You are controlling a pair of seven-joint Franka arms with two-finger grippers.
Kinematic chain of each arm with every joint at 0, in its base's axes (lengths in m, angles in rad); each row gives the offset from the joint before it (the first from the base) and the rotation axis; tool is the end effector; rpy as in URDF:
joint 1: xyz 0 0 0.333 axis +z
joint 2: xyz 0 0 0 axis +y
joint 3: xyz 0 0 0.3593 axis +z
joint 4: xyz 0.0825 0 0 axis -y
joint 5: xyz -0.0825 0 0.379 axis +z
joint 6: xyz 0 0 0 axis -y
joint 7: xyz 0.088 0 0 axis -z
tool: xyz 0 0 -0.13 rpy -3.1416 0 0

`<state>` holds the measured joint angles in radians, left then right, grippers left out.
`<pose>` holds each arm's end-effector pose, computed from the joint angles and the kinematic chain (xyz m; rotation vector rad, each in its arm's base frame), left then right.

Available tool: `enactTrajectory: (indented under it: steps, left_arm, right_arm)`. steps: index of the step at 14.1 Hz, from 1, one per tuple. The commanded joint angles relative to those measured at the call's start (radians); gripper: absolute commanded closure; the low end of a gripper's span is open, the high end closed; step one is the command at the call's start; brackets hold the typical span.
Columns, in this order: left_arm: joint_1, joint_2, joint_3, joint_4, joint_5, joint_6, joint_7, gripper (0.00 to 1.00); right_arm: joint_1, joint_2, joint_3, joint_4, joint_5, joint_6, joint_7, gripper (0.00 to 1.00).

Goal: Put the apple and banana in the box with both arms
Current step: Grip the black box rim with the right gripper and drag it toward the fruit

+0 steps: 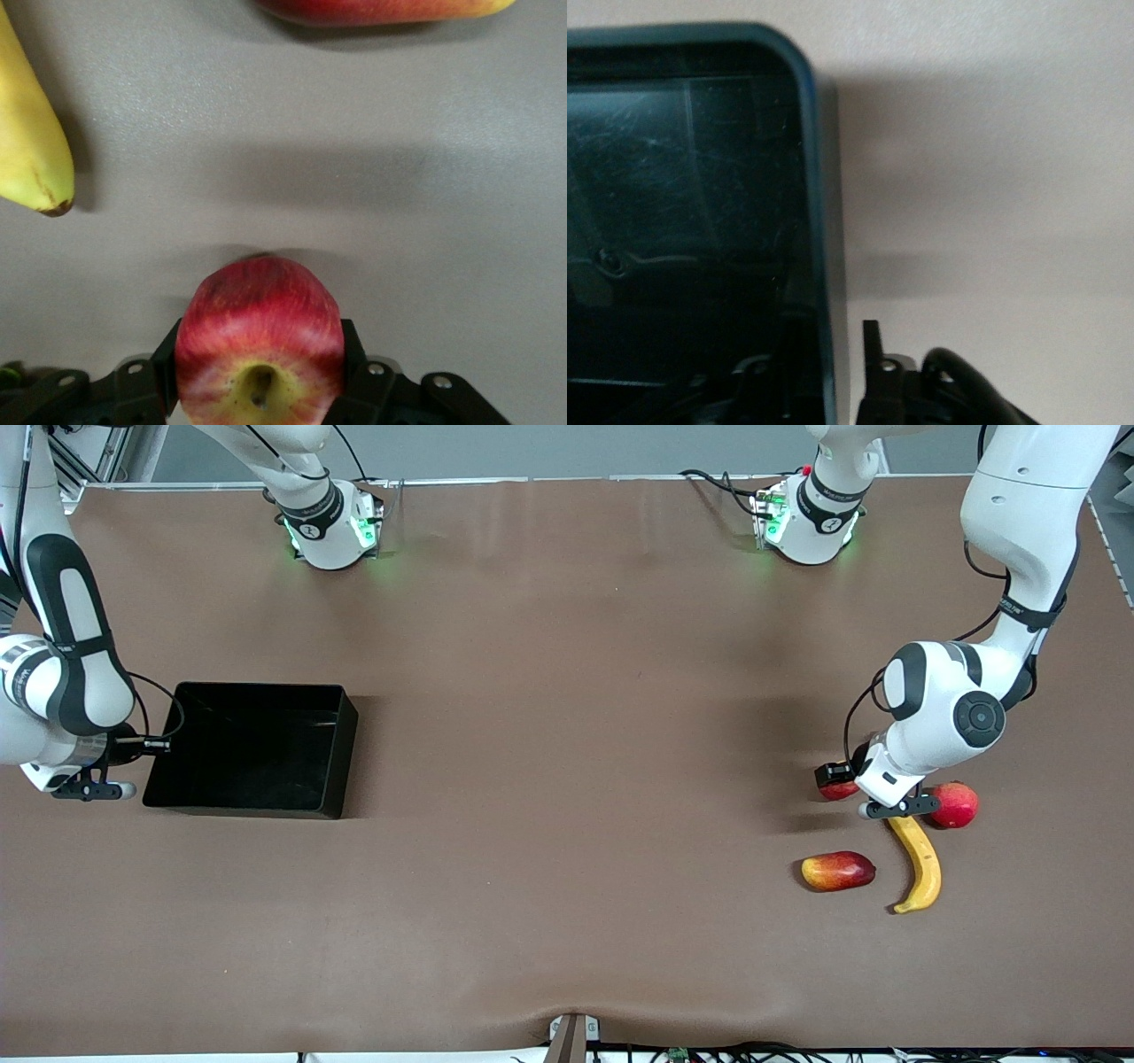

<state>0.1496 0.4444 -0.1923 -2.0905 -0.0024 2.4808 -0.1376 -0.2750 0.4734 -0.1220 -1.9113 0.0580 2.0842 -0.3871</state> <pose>0.5940 -0.0232 0.2277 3.0560 0.1731 -0.0821 0.5593 -0.2265 0.2479 -3.0091 0.0616 0.4214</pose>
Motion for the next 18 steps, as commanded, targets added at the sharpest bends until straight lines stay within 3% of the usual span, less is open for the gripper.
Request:
enactTrajectory:
  steps: [1, 5, 10, 12, 15, 18]
  left_arm:
    - [0.001, -0.108, -0.001, 0.015, 0.012, -0.110, 0.006, 1.00]
    - [0.001, -0.194, -0.004, 0.098, 0.012, -0.288, -0.005, 1.00]
    - [-0.015, -0.260, -0.036, 0.196, 0.013, -0.460, -0.120, 1.00]
    - [-0.016, -0.259, -0.061, 0.259, 0.013, -0.534, -0.166, 1.00]
    - [-0.018, -0.257, -0.093, 0.306, 0.029, -0.559, -0.224, 1.00]
    - [-0.027, -0.250, -0.104, 0.345, 0.035, -0.579, -0.250, 1.00]
  right_arm:
    - [-0.015, -0.038, 0.018, 0.018, 0.016, -0.068, -0.019, 1.00]
    - [-0.013, -0.039, 0.027, 0.162, 0.022, -0.274, -0.038, 1.00]
    - [0.005, -0.039, 0.033, 0.383, 0.103, -0.530, -0.052, 1.00]
    - [0.043, -0.042, 0.033, 0.412, 0.141, -0.594, -0.052, 1.00]
    - [0.121, -0.073, 0.117, 0.422, 0.137, -0.619, -0.128, 1.00]
    - [0.213, -0.088, 0.124, 0.422, 0.146, -0.621, 0.058, 1.00]
